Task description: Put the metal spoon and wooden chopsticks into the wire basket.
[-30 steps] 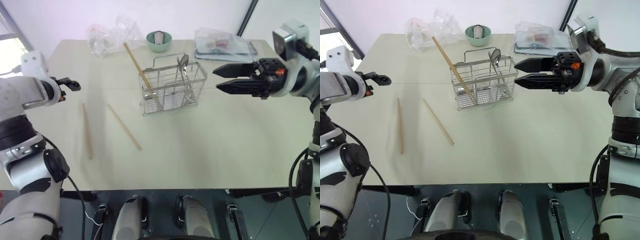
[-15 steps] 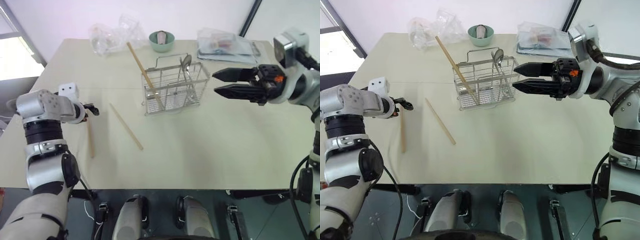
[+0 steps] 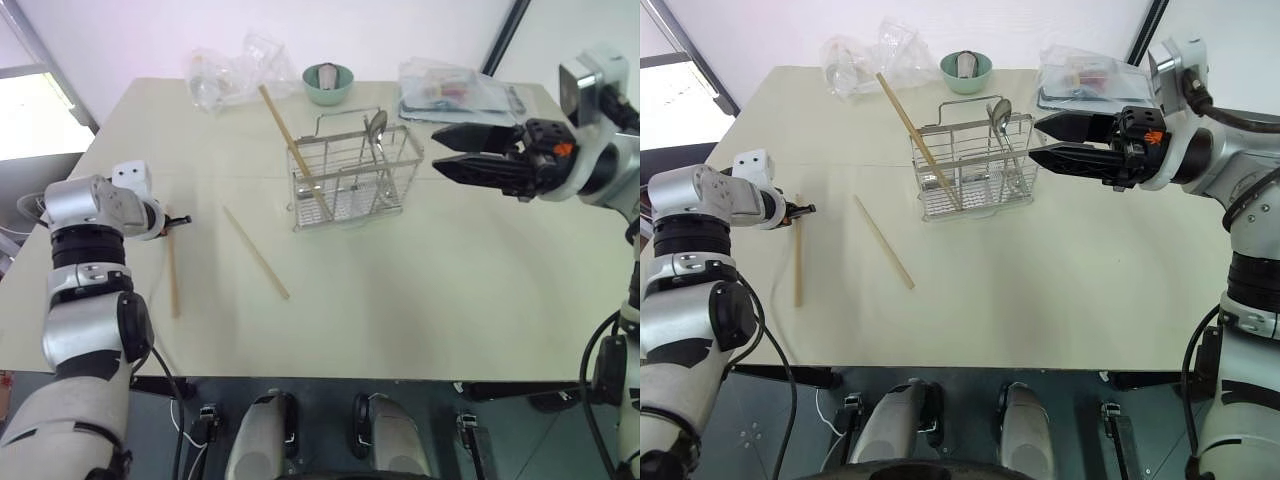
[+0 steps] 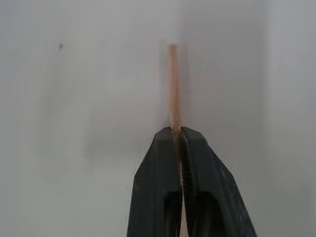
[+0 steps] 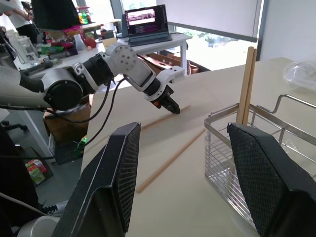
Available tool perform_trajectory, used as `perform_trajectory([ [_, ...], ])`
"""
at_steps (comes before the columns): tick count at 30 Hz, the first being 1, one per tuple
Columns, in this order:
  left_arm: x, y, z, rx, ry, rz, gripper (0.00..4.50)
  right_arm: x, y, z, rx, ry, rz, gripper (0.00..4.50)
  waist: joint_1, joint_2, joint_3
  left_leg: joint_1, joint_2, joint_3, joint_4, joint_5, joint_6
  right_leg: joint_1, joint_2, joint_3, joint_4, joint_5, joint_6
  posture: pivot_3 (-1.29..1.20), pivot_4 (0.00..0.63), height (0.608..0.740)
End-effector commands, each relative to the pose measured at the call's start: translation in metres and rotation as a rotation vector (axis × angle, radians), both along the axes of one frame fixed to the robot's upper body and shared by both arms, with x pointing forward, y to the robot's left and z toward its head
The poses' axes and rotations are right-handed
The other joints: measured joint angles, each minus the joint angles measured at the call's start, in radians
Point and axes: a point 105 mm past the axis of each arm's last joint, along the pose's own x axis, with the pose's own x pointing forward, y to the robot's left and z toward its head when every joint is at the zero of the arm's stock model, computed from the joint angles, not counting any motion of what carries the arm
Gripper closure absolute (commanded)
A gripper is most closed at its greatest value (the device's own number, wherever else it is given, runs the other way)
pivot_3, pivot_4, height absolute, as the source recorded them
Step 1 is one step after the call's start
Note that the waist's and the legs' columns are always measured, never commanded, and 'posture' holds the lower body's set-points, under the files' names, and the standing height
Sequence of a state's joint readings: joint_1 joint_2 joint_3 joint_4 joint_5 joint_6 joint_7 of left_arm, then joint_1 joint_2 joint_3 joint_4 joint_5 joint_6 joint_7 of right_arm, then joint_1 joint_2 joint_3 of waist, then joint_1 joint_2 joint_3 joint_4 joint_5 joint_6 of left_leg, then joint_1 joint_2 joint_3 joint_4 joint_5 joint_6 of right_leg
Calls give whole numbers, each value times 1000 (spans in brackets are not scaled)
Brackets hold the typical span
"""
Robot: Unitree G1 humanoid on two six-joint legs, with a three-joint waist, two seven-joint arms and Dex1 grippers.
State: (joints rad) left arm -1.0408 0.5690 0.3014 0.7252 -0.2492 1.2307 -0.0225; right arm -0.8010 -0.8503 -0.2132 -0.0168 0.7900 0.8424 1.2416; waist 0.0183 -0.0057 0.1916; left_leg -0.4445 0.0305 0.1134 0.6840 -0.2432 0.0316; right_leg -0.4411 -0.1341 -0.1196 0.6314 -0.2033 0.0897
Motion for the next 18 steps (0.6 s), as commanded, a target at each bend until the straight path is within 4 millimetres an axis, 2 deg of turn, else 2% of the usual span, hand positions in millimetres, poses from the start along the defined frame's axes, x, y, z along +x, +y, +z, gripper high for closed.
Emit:
perform_trajectory([
  [1,3,0,7,-21,-28,-1,4490,-4,-4,14,22,-71,-9,1636,-2,0,0,0,0,0,0,0,0,0,0,0,0,0,0,0,150,707],
  [3,6,7,14,7,-73,20,4490,-2,-4,14,28,-76,-14,1636,-3,0,0,0,0,0,0,0,1,0,0,0,0,0,0,0,150,707],
  [6,14,20,42,28,-231,78,4490,0,-4,16,36,-83,-22,1636,-6,-2,1,-1,1,0,0,1,1,-1,0,0,0,0,0,0,150,707],
  [9,22,34,92,49,-492,127,4490,1,-5,17,45,-89,-31,1636,-7,-3,2,-2,1,0,0,2,0,-1,0,0,-1,0,0,0,150,707],
  [11,22,36,127,37,-656,128,4490,1,-7,19,50,-94,-39,1636,-7,-5,3,-2,1,0,0,3,-2,-2,0,0,-1,0,0,0,150,707],
  [15,15,20,194,47,-959,24,4490,5,-12,22,55,-104,-69,1636,-4,-5,3,-3,0,1,0,3,-2,-2,0,0,-1,0,0,0,150,707],
  [17,-1,-11,253,-14,-1206,-110,4490,9,-19,24,60,-109,-104,1636,-4,-6,3,-4,0,1,0,3,-2,-2,0,0,-2,0,0,0,150,707],
  [18,-10,-23,274,-52,-1296,-160,4490,11,-22,25,64,-108,-122,1636,-2,-7,4,-4,0,0,0,3,-2,-2,0,-1,-2,0,0,0,150,707],
])
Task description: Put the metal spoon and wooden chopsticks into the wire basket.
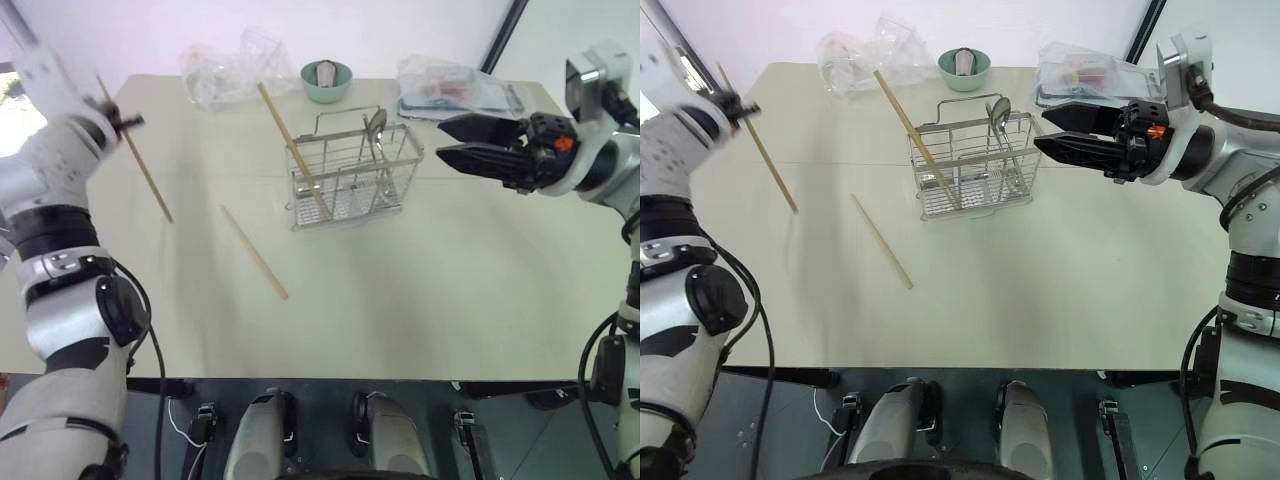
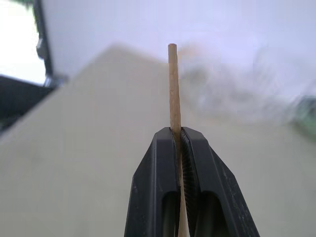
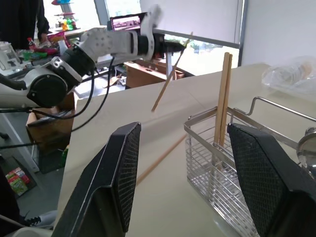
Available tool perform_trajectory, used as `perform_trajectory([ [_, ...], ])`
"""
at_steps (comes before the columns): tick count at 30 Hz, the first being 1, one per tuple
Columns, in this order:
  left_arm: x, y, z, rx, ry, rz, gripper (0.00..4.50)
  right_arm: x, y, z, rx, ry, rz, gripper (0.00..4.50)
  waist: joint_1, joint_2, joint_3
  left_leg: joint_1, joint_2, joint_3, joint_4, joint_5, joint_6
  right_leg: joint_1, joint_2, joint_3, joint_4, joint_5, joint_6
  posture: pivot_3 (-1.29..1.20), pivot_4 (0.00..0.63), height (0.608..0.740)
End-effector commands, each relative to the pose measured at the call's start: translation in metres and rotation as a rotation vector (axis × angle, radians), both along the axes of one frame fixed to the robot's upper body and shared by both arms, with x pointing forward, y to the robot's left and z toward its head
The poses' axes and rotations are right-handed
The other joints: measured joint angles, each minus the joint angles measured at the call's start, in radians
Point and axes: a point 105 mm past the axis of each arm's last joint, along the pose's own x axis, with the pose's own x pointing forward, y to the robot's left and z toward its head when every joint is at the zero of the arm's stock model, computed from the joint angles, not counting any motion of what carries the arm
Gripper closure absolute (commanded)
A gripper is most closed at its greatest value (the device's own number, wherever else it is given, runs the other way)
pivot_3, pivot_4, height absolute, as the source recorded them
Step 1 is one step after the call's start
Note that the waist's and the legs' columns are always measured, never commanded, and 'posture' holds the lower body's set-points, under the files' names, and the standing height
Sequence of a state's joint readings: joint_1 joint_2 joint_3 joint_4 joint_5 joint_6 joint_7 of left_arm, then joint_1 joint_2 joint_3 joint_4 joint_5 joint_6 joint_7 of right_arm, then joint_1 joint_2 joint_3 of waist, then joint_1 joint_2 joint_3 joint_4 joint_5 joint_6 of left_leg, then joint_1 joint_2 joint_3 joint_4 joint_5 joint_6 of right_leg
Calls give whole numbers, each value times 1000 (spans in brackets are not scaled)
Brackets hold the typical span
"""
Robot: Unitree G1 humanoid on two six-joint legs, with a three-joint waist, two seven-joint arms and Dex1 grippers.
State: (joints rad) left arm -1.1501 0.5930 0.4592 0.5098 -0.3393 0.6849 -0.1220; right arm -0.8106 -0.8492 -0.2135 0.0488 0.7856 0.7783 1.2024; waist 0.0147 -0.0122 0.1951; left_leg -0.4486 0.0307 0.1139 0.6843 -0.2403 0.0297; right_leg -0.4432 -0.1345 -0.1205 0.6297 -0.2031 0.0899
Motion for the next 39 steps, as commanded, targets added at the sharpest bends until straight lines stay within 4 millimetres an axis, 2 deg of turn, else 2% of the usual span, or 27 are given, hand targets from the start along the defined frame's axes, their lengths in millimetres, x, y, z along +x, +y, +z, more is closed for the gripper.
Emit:
perform_trajectory([
  [1,-35,-41,100,0,-407,-192,4490,0,-15,21,24,-81,-68,1636,2,-1,0,-1,0,0,1,0,0,0,0,0,0,0,0,0,150,707],
  [3,-46,-63,124,-33,-502,-287,4490,4,-21,21,30,-76,-98,1636,-1,-1,0,-1,0,0,1,0,1,0,0,0,-1,0,0,0,150,707],
  [6,-54,-95,138,-88,-563,-436,4490,4,-26,23,32,-74,-117,1636,-3,0,0,0,0,1,1,0,2,1,0,0,-1,0,0,0,150,707],
  [9,-50,-140,123,-72,-541,-590,4490,1,-27,25,31,-78,-124,1636,-2,0,0,3,1,2,0,0,2,2,1,1,1,0,0,0,150,707],
  [13,-40,-175,94,-27,-478,-675,4490,-1,-28,26,34,-82,-138,1636,-3,0,0,5,1,2,1,0,2,3,2,1,1,0,0,0,150,707],
  [17,-30,-193,65,15,-432,-677,4490,-2,-29,30,50,-90,-150,1636,-3,0,0,3,1,3,0,0,2,2,2,1,0,0,0,0,150,707],
  [22,-21,-202,32,88,-410,-644,4490,-1,-31,35,75,-96,-174,1636,-2,0,0,3,1,3,0,-1,3,2,2,1,0,0,0,0,150,707],
  [26,-22,-204,20,79,-415,-641,4490,1,-31,37,84,-95,-182,1636,-2,0,0,3,1,3,1,-1,5,2,1,1,0,0,0,0,150,707],
  [27,-23,-204,19,63,-411,-648,3795,2,-30,37,87,-94,-183,1636,-2,0,0,3,1,3,1,-2,5,2,1,1,0,0,0,0,150,707],
  [30,-27,-204,18,41,-409,-658,2494,4,-30,37,88,-92,-185,1636,-2,0,0,2,1,2,1,-2,6,2,1,1,0,0,0,0,150,707],
  [34,-36,-198,28,28,-420,-662,386,7,-28,34,76,-90,-182,1636,-2,0,0,3,1,2,1,-3,7,2,1,1,0,0,0,0,150,707],
  [35,-40,-196,34,30,-427,-667,60,7,-28,34,74,-89,-180,1636,-2,0,0,3,1,2,1,-3,7,2,1,1,0,0,0,0,150,707],
  [39,-56,-182,61,30,-449,-637,60,9,-26,32,72,-86,-173,1636,-3,0,0,3,1,2,1,-3,7,2,2,1,0,0,0,0,150,707],
])
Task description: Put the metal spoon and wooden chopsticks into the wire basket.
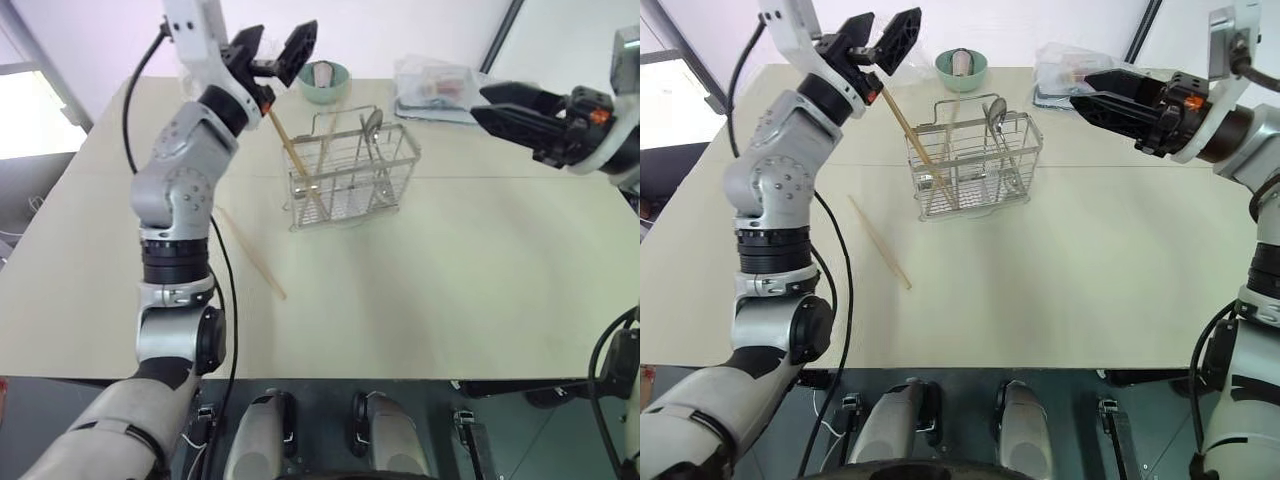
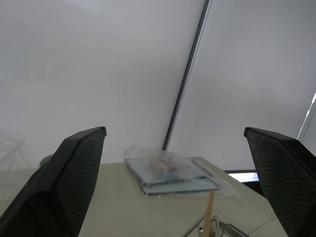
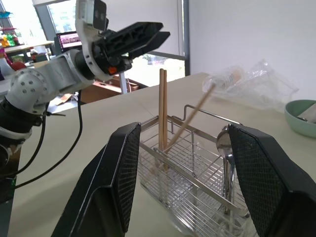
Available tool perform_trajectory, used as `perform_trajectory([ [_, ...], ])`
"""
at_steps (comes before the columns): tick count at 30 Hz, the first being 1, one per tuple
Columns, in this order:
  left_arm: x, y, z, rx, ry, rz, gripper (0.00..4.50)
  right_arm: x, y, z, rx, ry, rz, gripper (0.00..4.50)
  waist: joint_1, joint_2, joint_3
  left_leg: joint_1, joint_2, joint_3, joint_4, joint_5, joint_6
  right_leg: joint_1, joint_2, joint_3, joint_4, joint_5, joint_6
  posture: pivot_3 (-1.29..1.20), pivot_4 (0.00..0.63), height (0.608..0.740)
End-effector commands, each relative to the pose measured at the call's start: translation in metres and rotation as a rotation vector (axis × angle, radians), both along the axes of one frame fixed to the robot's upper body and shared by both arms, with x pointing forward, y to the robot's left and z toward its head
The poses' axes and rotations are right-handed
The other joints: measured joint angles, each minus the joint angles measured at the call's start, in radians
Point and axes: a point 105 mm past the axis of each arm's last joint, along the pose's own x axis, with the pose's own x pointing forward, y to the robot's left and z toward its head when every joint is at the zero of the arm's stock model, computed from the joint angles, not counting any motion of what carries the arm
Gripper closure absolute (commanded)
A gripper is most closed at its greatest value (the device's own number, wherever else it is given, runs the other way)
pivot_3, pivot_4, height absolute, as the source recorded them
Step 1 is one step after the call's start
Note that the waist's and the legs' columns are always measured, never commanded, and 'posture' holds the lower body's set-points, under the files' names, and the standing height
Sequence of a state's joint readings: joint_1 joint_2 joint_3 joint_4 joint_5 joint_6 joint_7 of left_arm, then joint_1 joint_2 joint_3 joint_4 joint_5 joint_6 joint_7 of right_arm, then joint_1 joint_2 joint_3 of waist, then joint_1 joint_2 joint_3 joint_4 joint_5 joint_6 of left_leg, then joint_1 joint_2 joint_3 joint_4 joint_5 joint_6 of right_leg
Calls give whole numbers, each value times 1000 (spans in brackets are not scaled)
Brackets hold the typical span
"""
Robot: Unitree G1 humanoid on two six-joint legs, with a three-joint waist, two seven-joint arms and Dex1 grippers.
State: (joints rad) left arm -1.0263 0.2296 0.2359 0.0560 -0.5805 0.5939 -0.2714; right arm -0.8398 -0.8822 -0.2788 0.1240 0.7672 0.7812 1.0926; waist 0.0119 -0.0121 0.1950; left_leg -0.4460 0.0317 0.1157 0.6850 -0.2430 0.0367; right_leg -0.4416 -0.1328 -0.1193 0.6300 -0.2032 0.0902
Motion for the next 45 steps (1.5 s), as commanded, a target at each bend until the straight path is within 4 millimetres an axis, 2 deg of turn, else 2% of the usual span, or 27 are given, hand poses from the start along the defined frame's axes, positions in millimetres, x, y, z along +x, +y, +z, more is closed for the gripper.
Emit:
perform_trajectory([
  [1,-24,21,49,-40,-93,62,60,-5,4,15,2,-70,22,1636,0,0,0,0,0,0,0,0,0,0,0,0,0,0,0,0,150,707],
  [3,-25,40,62,-73,-47,165,60,-4,6,14,1,-69,28,1636,0,0,0,0,0,0,0,0,0,0,0,0,0,0,0,0,150,707],
  [5,-15,68,55,-49,85,382,60,-4,7,12,-4,-65,40,1636,0,0,0,0,0,0,0,0,0,0,0,0,0,0,0,0,150,707],
  [7,-7,93,29,37,284,584,60,-5,9,8,-19,-62,54,1636,0,0,0,1,0,-1,0,0,0,1,0,0,0,0,0,0,150,707],
  [11,-8,112,-33,83,706,649,60,-7,13,5,-28,-55,87,1636,4,0,0,1,0,-2,0,0,0,2,1,0,1,0,0,0,150,707],
  [13,-8,110,-53,113,795,656,60,-10,15,4,-36,-50,115,1636,5,-2,1,0,-1,-3,1,1,-2,2,1,0,0,0,1,0,150,707],
  [15,-7,105,-64,118,825,646,60,-15,18,2,-47,-44,154,1636,4,-2,1,0,-1,-3,1,3,-4,2,0,0,0,0,1,0,150,707],
  [20,-3,95,-116,134,982,622,60,-33,27,-7,-89,-13,252,1636,1,-2,1,1,-1,-3,0,3,-6,2,1,0,0,-1,1,0,150,707],
  [23,-5,99,-150,169,1098,667,60,-36,31,-10,-91,-3,263,1636,-1,-2,1,1,-1,-3,0,3,-7,1,1,0,1,0,0,0,150,707],
  [26,-8,104,-171,183,1171,694,60,-41,35,-16,-101,10,275,1636,1,-2,1,1,0,-3,-1,3,-7,1,1,0,1,0,0,0,150,707],
  [31,-2,88,-188,185,1210,618,60,-48,37,-24,-111,31,284,1636,10,-2,1,0,-1,-3,0,3,-7,1,-1,-1,0,0,0,0,150,707],
  [39,16,63,-196,232,1202,550,60,-47,36,-27,-91,39,260,1636,24,-2,1,0,-1,-3,0,0,-3,0,-1,-1,0,0,0,0,150,707],
  [45,20,60,-218,271,1275,544,60,-45,37,-26,-71,33,249,1636,29,0,-1,1,-1,-3,0,0,-2,1,-1,-1,0,0,0,0,150,707],
])
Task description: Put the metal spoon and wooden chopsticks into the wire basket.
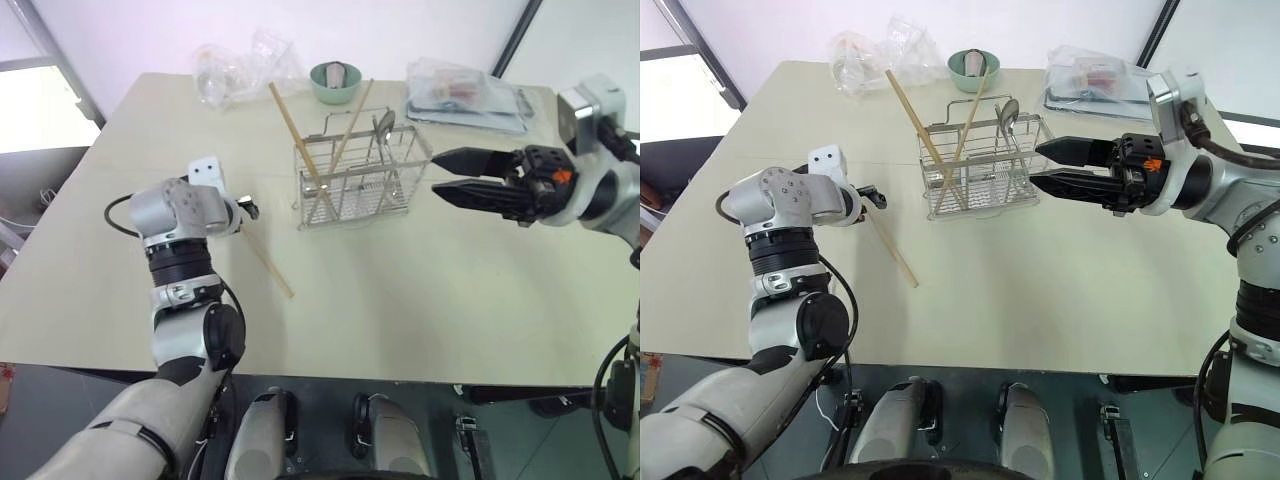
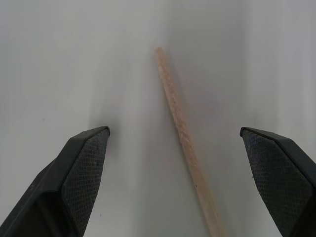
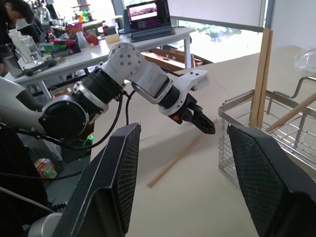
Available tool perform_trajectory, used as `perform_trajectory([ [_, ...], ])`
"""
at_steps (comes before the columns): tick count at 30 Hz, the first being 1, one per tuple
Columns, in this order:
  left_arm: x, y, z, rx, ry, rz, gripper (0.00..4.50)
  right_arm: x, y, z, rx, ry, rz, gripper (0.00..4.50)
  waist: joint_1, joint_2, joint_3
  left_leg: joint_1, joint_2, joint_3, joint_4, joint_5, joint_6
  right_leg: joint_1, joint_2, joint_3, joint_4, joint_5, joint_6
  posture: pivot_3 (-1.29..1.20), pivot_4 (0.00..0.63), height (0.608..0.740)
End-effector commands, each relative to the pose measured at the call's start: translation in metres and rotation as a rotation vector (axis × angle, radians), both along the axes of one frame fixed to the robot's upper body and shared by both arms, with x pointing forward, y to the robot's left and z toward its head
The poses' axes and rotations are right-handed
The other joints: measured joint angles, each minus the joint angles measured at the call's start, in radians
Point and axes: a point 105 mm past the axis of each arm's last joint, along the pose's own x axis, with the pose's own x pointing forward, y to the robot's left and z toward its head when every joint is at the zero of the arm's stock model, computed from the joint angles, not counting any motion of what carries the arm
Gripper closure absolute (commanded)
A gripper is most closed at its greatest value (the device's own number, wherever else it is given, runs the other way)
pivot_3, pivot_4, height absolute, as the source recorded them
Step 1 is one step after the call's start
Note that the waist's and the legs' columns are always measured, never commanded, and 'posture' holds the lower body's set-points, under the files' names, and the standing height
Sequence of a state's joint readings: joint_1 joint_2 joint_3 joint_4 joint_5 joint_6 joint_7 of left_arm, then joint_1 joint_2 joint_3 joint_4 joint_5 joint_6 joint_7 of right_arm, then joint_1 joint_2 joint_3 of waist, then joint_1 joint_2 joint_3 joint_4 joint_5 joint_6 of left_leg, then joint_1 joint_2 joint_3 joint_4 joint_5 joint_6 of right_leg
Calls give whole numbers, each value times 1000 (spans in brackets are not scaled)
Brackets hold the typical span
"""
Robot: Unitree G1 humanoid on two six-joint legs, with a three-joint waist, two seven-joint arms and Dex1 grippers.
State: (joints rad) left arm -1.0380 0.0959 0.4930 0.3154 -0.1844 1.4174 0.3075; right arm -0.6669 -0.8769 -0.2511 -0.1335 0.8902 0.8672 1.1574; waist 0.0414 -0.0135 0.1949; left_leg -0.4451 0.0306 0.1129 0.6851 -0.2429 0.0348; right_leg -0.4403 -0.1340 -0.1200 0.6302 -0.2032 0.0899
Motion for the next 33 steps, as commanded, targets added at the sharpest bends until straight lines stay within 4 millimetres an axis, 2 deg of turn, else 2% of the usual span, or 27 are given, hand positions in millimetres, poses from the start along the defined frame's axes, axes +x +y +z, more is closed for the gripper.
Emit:
perform_trajectory([
  [1,2,-4,-15,-10,47,-13,60,-6,-1,11,33,-53,5,1636,0,2,-1,1,0,0,0,0,0,1,0,0,0,0,0,0,150,707],
  [2,4,-4,-16,-16,44,-13,60,-6,-1,11,33,-53,4,1636,0,2,-1,1,0,0,0,0,0,1,0,0,0,0,0,0,150,707],
  [5,6,-3,-17,-20,48,-5,1398,-6,-3,10,25,-48,0,1636,0,3,-2,1,0,-1,0,-1,-1,1,0,0,0,0,0,0,150,707],
  [11,9,-2,-13,-36,31,13,4439,-6,-4,10,22,-50,-8,1636,1,3,-2,1,0,-1,0,-1,-1,2,0,-1,0,0,0,0,150,707],
  [17,16,16,3,-7,-68,76,4481,-2,-4,10,28,-52,-12,1636,-2,3,-2,1,0,-1,0,-1,-1,1,0,-1,0,0,0,0,150,707],
  [20,28,41,37,8,-258,168,4481,0,-4,11,31,-51,-15,1636,-4,1,-1,0,0,-1,0,-1,-1,0,0,-1,0,0,0,0,150,707],
  [22,35,62,74,25,-443,249,4481,1,-5,12,31,-49,-19,1636,-7,1,-1,-2,1,-1,0,0,1,-2,1,-1,0,0,-1,0,150,707],
  [25,38,81,156,-95,-841,312,4481,2,-7,14,27,-49,-26,1636,-4,0,0,-3,1,0,-1,0,0,-3,1,-1,0,0,-1,0,150,707],
  [27,27,77,218,-237,-1118,247,4481,1,-7,16,29,-45,-30,1636,0,-1,0,-6,1,0,0,0,-1,-5,0,-1,-1,1,-1,0,150,707],
  [29,15,63,258,-311,-1283,137,4481,1,-8,16,21,-40,-35,1636,1,-1,0,-9,1,-1,1,0,-1,-5,0,-3,-3,1,-1,0,150,707],
  [31,5,42,283,-375,-1372,7,4481,1,-9,13,5,-37,-41,1636,1,-1,0,-9,0,0,1,0,-1,-3,-1,-3,-6,1,-1,0,150,707],
  [33,-6,20,300,-420,-1426,-113,4481,2,-11,13,-1,-40,-53,1636,-1,0,0,-9,0,0,1,0,0,-2,-1,-3,-9,2,1,0,150,707],
])
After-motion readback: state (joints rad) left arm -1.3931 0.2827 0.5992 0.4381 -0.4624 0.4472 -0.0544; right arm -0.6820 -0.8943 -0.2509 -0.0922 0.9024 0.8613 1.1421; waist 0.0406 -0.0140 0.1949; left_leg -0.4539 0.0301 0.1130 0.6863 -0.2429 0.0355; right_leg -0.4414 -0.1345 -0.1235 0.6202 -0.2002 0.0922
